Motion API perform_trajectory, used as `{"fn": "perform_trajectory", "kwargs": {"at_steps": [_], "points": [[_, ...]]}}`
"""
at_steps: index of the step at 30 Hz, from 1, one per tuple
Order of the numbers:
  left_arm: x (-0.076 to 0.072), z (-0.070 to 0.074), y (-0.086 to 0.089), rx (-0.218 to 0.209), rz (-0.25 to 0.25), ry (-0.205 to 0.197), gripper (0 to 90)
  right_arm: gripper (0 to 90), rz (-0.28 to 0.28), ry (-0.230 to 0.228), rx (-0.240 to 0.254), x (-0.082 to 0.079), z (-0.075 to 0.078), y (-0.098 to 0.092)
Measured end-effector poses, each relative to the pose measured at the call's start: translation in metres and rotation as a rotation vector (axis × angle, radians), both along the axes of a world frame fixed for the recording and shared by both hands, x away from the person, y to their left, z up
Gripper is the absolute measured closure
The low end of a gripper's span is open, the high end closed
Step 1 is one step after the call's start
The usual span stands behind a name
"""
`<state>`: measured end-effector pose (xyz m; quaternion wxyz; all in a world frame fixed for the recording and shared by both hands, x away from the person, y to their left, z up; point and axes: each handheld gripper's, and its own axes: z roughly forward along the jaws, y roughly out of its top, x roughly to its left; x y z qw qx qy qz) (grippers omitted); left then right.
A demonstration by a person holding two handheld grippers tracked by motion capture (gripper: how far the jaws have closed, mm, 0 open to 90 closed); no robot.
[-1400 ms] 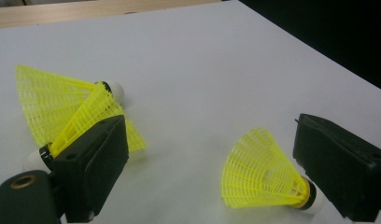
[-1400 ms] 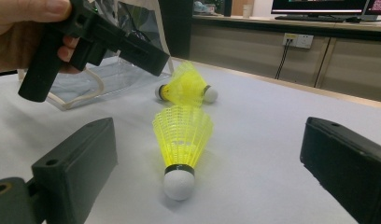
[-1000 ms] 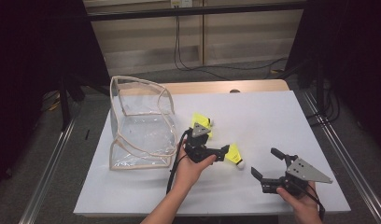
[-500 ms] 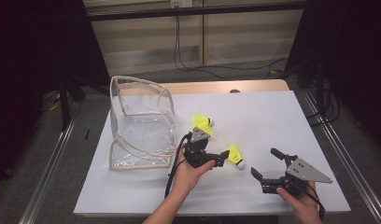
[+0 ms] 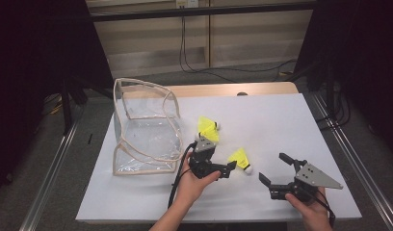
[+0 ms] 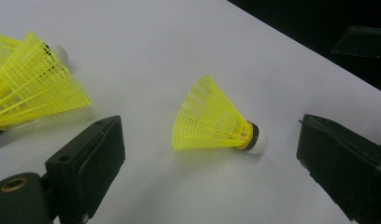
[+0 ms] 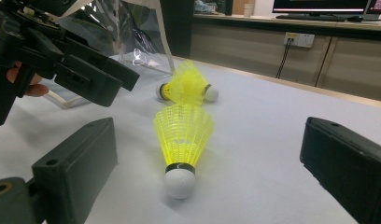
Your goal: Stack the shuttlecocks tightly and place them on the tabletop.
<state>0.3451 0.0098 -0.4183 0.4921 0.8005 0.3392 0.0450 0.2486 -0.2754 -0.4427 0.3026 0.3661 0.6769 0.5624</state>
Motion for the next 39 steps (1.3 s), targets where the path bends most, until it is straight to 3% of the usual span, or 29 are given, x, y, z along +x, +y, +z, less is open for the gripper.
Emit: {"fn": "perform_trajectory", "kwargs": {"at_steps": [14, 33, 39], "points": [[-0.01, -0.007, 0.014, 0.025, -0.034, 0.002, 7.4, 3.3, 0.007, 0.001, -0.001, 0.0, 0.0, 0.001], [-0.02, -0.013, 0.036, 0.025, -0.087, -0.003, 5.9, 3.3, 0.005, 0.001, -0.004, 0.0, 0.0, 0.001], [-0.022, -0.011, 0.041, 0.009, -0.09, -0.003, 5.8, 3.3, 0.006, 0.001, -0.006, 0.0, 0.0, 0.002]]}}
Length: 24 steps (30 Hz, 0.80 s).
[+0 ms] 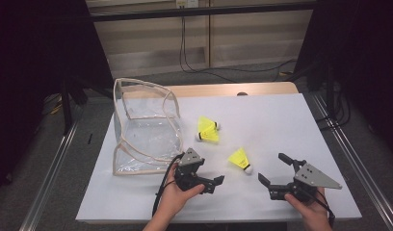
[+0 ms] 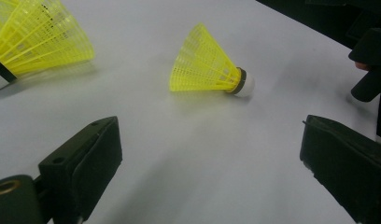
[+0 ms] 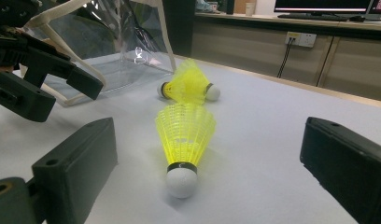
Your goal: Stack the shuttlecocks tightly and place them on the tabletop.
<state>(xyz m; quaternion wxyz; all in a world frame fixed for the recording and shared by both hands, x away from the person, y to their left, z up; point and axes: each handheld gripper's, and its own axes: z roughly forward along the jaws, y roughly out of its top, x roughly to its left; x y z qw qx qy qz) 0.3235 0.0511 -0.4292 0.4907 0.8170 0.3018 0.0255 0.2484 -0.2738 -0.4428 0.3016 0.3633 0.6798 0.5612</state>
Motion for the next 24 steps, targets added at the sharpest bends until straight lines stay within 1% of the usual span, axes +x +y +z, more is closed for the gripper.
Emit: {"fn": "perform_trajectory", "kwargs": {"at_steps": [1, 8, 10, 12, 16, 22, 24], "points": [[0.0, 0.0, 0.0, -0.004, 0.003, 0.002, 5.8, 3.3, -0.002, 0.001, -0.002, 0.0, 0.0, 0.0], [-0.002, 0.0, 0.005, 0.0, -0.016, -0.006, 5.3, 3.3, -0.003, 0.002, -0.001, -0.001, 0.0, 0.0], [-0.002, 0.001, 0.007, -0.01, -0.014, -0.003, 5.3, 3.3, -0.002, 0.002, 0.0, -0.001, 0.0, 0.0], [-0.003, 0.001, 0.009, -0.009, -0.02, -0.001, 5.3, 3.3, -0.003, 0.001, 0.0, 0.0, 0.0, 0.0], [-0.003, 0.001, 0.014, -0.018, -0.014, 0.006, 5.2, 3.3, -0.002, 0.003, 0.002, 0.0, 0.0, 0.0], [-0.005, 0.0, 0.021, -0.005, -0.026, -0.002, 5.1, 3.3, -0.001, 0.002, -0.003, -0.001, 0.0, 0.0], [-0.005, 0.001, 0.022, -0.011, -0.023, -0.003, 5.0, 3.3, -0.002, 0.002, -0.003, -0.001, 0.0, 0.0]]}}
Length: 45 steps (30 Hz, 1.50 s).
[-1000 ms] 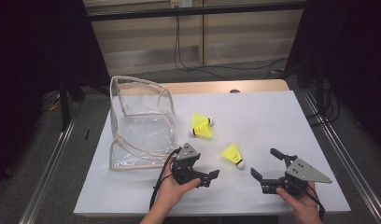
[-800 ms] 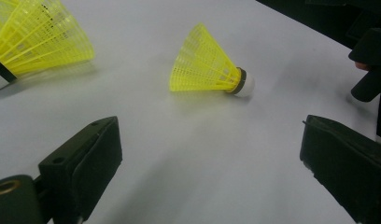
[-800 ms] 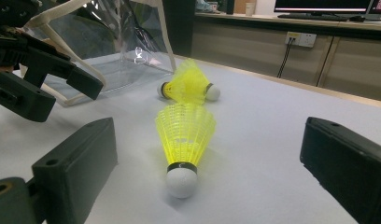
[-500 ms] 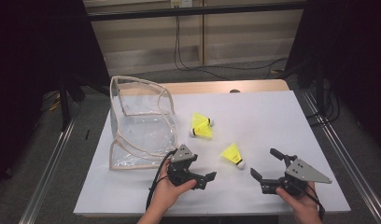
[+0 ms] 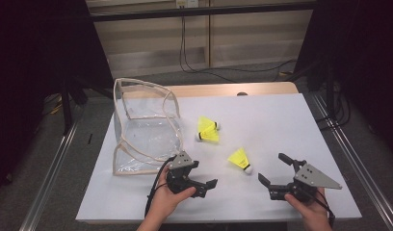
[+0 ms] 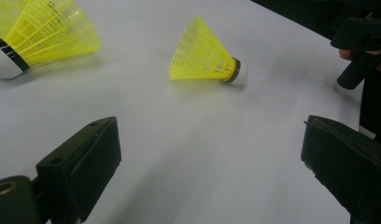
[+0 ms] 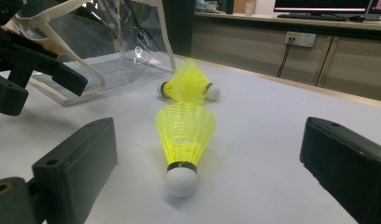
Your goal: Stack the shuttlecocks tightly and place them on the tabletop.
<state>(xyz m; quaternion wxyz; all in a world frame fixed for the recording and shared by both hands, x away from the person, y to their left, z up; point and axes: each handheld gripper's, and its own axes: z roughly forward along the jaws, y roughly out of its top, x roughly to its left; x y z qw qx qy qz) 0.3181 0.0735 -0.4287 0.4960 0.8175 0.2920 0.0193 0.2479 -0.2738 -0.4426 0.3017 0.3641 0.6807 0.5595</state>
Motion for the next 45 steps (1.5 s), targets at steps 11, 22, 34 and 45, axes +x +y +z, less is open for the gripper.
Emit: {"fn": "perform_trajectory", "kwargs": {"at_steps": [11, 22, 34, 45], "points": [[-0.004, 0.001, 0.011, -0.006, -0.018, -0.003, 4.8, 3.4, 0.0, -0.002, -0.004, 0.0, 0.0, 0.0], [-0.005, 0.002, 0.02, -0.011, -0.015, -0.003, 4.8, 3.4, 0.001, -0.003, -0.003, 0.0, 0.0, 0.0], [-0.006, 0.003, 0.03, -0.016, -0.033, -0.001, 5.2, 3.4, 0.0, -0.003, -0.006, 0.0, 0.0, 0.001], [-0.009, 0.004, 0.039, -0.012, -0.056, -0.012, 5.4, 3.4, 0.001, -0.004, -0.004, 0.0, 0.0, 0.001]]}}
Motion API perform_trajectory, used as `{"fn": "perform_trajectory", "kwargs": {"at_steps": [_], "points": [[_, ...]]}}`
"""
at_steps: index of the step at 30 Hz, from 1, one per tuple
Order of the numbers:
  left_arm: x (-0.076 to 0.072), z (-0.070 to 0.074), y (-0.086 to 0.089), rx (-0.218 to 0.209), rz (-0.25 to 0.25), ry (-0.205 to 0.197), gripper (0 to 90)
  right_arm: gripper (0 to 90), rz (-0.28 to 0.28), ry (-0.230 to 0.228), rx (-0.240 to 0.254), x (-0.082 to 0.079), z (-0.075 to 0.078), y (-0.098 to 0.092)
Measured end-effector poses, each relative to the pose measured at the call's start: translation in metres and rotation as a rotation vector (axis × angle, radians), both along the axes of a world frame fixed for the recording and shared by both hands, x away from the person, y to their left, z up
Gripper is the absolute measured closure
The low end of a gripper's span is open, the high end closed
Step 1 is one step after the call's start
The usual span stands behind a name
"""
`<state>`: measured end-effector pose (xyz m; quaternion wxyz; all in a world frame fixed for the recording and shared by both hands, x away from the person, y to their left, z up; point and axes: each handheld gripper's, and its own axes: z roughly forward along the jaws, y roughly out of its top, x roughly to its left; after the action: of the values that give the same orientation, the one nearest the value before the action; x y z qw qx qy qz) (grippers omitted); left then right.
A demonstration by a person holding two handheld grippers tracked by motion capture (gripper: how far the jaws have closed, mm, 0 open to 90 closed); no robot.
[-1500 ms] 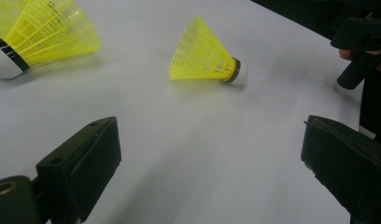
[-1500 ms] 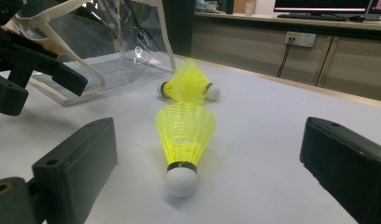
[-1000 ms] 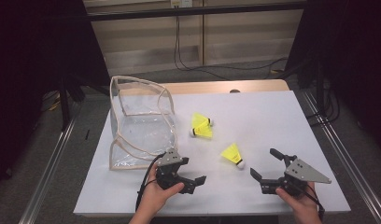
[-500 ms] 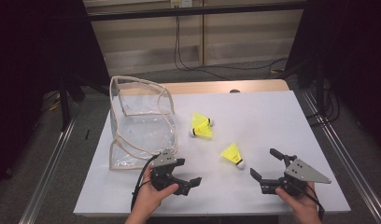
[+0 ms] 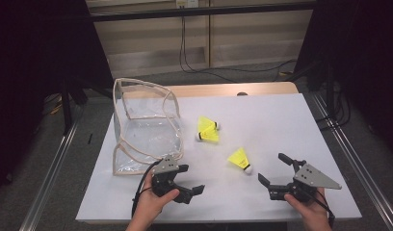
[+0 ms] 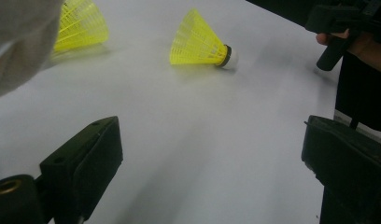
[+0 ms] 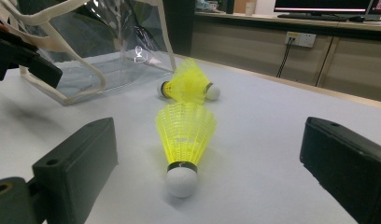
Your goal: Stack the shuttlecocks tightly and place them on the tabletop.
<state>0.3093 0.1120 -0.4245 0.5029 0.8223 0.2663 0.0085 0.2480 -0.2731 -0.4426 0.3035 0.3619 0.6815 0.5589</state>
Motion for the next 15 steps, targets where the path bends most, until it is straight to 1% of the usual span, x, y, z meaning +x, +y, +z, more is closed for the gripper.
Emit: {"fn": "perform_trajectory", "kwargs": {"at_steps": [5, 11, 15], "points": [[-0.001, 0.0, 0.007, 0.003, 0.018, -0.002, 4.5, 3.4, 0.0, 0.002, -0.001, 0.0, 0.0, 0.001], [-0.001, 0.001, 0.017, 0.001, 0.028, -0.007, 3.8, 3.4, 0.0, 0.003, -0.001, 0.0, 0.0, 0.001], [-0.002, 0.002, 0.023, 0.006, 0.022, -0.011, 3.8, 3.4, 0.002, 0.001, -0.001, 0.0, 0.0, 0.0]]}}
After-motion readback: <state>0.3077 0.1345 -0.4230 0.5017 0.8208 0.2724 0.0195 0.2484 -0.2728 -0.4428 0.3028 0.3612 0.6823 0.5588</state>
